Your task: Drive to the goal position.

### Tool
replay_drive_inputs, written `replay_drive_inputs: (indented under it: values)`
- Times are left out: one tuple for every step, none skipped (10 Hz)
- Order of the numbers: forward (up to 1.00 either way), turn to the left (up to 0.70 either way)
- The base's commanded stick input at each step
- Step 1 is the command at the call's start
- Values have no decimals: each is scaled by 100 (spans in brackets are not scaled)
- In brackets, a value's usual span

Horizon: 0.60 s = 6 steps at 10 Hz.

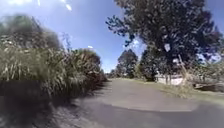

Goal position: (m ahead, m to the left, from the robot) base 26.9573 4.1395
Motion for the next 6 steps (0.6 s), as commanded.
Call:
replay_drive_inputs:
  values:
    - [100, 0]
    - [100, 0]
    - [100, 0]
    - [100, 0]
    - [100, 0]
    - [100, 0]
